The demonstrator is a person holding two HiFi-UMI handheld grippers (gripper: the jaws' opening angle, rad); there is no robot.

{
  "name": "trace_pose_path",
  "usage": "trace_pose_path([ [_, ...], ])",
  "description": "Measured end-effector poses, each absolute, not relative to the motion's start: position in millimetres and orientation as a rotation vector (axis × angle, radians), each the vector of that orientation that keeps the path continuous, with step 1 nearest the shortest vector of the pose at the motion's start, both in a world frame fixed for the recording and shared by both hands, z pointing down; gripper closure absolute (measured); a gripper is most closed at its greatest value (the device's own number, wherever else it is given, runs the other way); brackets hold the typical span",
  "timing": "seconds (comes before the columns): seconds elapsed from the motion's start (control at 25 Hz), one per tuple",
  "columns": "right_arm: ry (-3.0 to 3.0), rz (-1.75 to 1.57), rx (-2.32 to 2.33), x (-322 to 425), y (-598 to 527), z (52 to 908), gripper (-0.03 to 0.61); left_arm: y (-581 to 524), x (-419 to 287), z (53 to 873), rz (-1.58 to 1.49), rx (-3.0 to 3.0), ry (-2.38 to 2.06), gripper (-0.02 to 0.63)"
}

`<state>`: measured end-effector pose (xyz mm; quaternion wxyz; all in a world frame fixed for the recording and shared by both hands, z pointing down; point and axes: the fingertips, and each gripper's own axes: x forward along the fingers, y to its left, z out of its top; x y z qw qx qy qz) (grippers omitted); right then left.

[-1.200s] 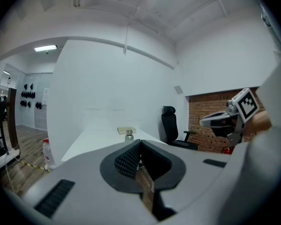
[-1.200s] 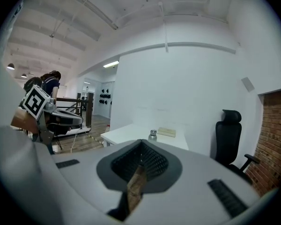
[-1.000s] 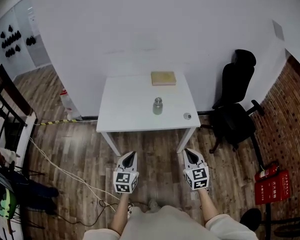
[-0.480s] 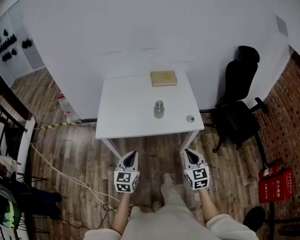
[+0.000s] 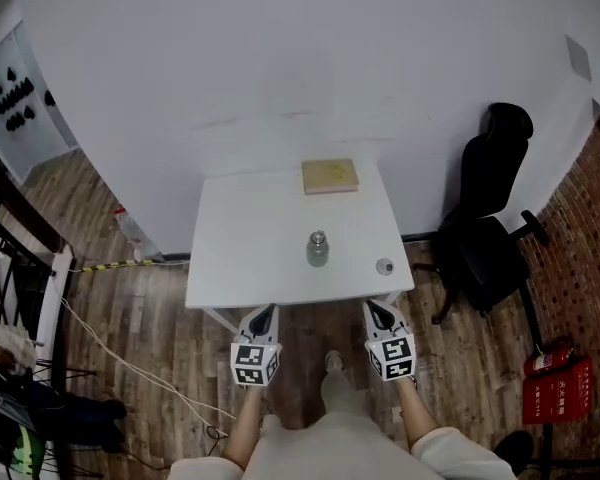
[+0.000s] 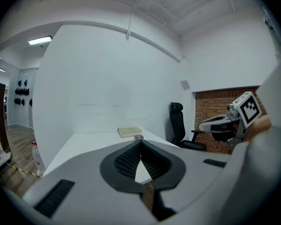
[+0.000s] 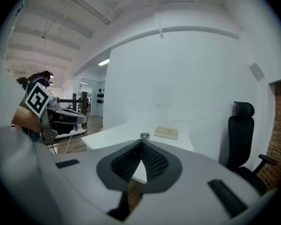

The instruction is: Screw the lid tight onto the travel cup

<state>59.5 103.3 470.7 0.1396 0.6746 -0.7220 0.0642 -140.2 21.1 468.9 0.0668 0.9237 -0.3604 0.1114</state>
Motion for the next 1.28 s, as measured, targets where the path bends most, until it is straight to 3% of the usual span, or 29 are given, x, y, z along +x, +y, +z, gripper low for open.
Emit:
trace_pose_path([
  [0.72,-2.246,0.206,1.757,147.5,-105.9,467.1,0.578,-147.6,-50.9,470.0,0.393,2.675,-1.249,0.606],
  [1.28,-2.279,0.277,1.684,162.5,-146.1,491.7,0.578,-182.8,-30.8,488.8,0.463,2.635,-1.257,0.606],
])
